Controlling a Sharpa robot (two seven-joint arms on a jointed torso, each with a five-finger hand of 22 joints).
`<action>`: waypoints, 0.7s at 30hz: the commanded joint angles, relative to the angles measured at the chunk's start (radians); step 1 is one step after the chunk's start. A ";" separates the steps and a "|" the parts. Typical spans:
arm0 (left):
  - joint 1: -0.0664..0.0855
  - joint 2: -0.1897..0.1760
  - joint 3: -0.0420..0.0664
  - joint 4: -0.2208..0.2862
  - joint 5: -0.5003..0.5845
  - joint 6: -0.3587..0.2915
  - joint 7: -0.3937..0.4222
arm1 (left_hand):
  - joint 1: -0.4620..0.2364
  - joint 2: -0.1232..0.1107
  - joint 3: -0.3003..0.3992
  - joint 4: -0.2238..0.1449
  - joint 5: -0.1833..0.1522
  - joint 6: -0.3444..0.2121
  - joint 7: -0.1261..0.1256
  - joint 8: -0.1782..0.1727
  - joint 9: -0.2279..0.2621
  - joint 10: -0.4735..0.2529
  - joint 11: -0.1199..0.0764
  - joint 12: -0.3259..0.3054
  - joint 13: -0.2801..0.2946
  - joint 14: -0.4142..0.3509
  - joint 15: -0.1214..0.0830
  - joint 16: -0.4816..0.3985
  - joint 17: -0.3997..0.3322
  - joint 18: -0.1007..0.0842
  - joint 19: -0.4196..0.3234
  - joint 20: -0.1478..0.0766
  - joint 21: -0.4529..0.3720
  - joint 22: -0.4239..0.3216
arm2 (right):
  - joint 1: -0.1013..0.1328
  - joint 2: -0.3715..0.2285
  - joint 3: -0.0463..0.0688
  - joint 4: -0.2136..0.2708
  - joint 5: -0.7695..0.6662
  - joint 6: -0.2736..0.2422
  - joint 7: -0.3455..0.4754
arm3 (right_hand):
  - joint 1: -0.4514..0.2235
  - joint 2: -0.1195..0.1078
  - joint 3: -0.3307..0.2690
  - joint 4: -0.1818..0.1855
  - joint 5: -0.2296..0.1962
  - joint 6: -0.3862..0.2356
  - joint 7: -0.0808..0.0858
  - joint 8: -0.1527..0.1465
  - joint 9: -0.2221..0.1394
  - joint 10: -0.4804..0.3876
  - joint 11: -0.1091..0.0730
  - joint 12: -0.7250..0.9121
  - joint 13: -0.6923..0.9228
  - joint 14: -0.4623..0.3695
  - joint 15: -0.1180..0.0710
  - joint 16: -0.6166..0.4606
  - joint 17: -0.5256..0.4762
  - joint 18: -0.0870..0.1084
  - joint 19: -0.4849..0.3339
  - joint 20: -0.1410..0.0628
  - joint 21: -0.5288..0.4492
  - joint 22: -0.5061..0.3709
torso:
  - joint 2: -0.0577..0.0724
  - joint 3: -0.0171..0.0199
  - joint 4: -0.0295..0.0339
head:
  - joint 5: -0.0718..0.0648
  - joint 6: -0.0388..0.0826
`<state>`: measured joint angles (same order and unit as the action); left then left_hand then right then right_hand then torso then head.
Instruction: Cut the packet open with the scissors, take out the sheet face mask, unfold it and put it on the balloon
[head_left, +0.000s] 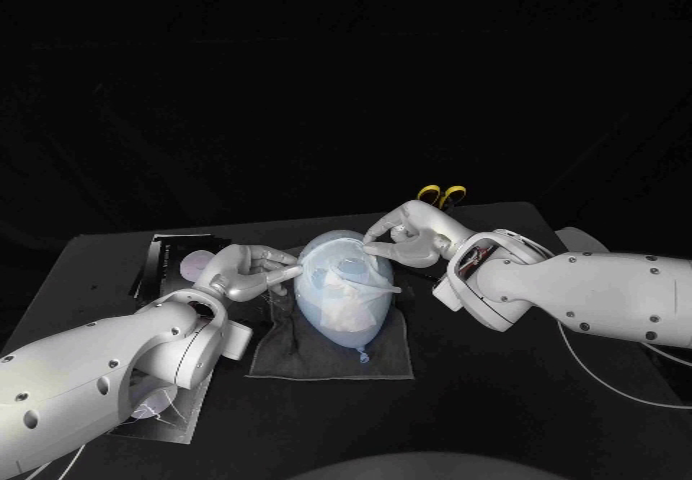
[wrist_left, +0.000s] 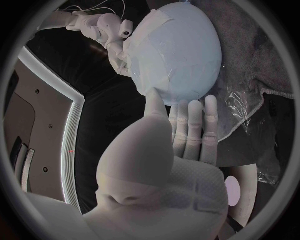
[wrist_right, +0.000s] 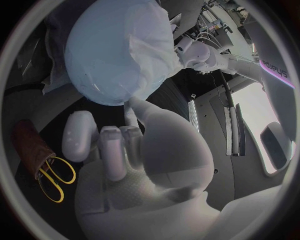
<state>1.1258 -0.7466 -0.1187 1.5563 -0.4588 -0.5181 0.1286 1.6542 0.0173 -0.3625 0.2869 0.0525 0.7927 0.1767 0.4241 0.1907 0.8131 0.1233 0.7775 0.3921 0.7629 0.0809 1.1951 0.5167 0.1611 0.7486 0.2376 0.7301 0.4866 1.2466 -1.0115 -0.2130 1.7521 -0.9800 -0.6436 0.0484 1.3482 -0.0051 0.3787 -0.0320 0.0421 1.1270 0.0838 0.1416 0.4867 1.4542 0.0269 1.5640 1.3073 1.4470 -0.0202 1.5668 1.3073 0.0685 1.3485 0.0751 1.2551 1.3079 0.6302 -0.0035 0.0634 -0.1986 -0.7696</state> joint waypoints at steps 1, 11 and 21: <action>0.001 0.003 0.001 0.004 -0.004 0.015 0.004 | 0.000 0.009 -0.007 -0.001 -0.004 0.000 -0.001 0.005 -0.001 -0.006 0.002 0.004 -0.001 -0.006 0.001 -0.004 0.000 0.016 -0.005 0.000 0.001 0.001 | -0.004 0.003 -0.001 0.001 -0.036 -0.023 -0.017 | 0.009 0.001 0.013 -0.002 0.007 0.007 -0.001 0.007 0.007 0.117 -0.018 0.007 0.263 0.124 -0.028 0.004 0.263 0.013 0.001 -0.009 0.008 0.029 | 0.000 -0.0001 0.0002 | 0.000 -0.001; 0.001 0.001 0.001 0.005 -0.004 0.017 0.002 | 0.001 0.010 -0.006 -0.001 -0.004 0.000 -0.001 0.006 0.000 -0.006 0.002 0.005 -0.001 -0.007 0.001 -0.004 -0.001 0.016 -0.006 0.001 0.001 0.001 | -0.004 0.003 -0.001 0.007 -0.003 -0.094 -0.014 | 0.000 -0.003 0.066 -0.024 0.007 0.013 -0.002 0.024 0.017 0.117 -0.020 0.007 0.263 0.124 -0.031 0.004 0.263 0.007 0.022 -0.014 0.033 0.050 | 0.000 0.0001 -0.0011 | 0.001 0.002; 0.001 0.001 0.001 0.006 -0.004 0.017 0.003 | 0.002 0.011 -0.006 -0.002 -0.004 0.001 -0.002 0.007 0.000 -0.007 0.002 0.005 -0.001 -0.008 0.001 -0.004 -0.001 0.016 -0.007 0.001 0.001 0.001 | -0.005 0.003 -0.001 0.027 0.046 -0.157 -0.001 | -0.034 -0.019 0.138 -0.046 0.007 0.022 -0.007 0.049 0.037 0.117 -0.025 0.007 0.263 0.124 -0.034 0.004 0.263 0.005 0.028 -0.018 0.039 0.057 | 0.000 0.0007 -0.0003 | 0.001 0.001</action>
<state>1.1259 -0.7475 -0.1188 1.5588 -0.4588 -0.5154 0.1270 1.6542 0.0173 -0.3625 0.2869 0.0525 0.7927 0.1766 0.4258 0.1905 0.8133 0.1234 0.7775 0.3920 0.7630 0.0810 1.1951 0.5162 0.1608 0.7486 0.2375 0.7301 0.4871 1.2436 -1.0098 -0.2134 1.7753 -0.9561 -0.7628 0.0411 1.3231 -0.0264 0.5129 -0.0779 0.0469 1.1403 0.0718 0.1854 0.5027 1.4577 0.0159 1.5672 1.3081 1.4487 -0.0295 1.5665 1.3081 0.0611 1.3707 0.0605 1.2886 1.3080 0.6302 -0.0032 0.0626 -0.1979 -0.7680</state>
